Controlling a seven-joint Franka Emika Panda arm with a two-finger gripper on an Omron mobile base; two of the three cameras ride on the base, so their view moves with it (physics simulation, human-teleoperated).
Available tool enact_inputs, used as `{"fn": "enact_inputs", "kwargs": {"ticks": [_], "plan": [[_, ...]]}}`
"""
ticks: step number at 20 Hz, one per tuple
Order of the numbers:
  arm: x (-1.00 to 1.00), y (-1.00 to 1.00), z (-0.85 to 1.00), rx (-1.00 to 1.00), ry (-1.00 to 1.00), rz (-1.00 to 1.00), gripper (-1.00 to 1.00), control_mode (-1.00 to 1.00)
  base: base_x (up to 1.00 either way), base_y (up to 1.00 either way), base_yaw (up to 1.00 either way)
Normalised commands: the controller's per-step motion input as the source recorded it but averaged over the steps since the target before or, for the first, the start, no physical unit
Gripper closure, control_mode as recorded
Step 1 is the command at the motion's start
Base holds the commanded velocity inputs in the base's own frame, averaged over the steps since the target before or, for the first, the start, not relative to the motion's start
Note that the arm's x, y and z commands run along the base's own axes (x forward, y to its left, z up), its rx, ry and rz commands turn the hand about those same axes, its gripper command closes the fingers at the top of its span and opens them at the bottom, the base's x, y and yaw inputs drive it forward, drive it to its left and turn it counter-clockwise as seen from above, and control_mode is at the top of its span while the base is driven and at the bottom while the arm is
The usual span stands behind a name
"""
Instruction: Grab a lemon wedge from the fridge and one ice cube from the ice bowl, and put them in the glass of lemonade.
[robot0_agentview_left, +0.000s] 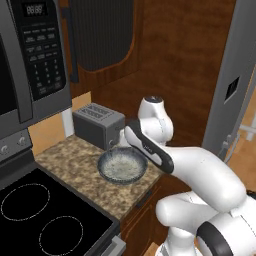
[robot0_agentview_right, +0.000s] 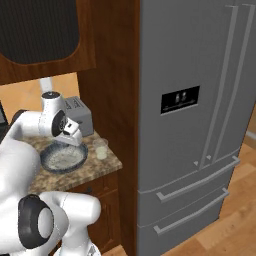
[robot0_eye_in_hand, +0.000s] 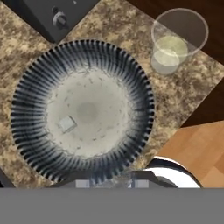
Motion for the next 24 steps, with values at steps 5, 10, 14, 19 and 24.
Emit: {"fn": "enact_inputs", "kwargs": {"ticks": [5,10,14,19,24], "plan": [[0.00,-0.35,0.33,-0.17,-0.09,0.01,1.00,-1.00,0.00,0.00,0.00],[0.00,-0.25,0.14,-0.21,-0.09,0.07,1.00,-1.00,0.00,0.00,0.00],[0.00,-0.43,0.01,-0.11,-0.01,0.14,1.00,-1.00,0.00,0.00,0.00],[0.00,-0.51,0.00,-0.07,0.00,0.18,1.00,-1.00,0.00,0.00,0.00],[0.00,-0.35,-0.01,-0.10,0.00,0.19,1.00,-1.00,0.00,0.00,0.00]]}}
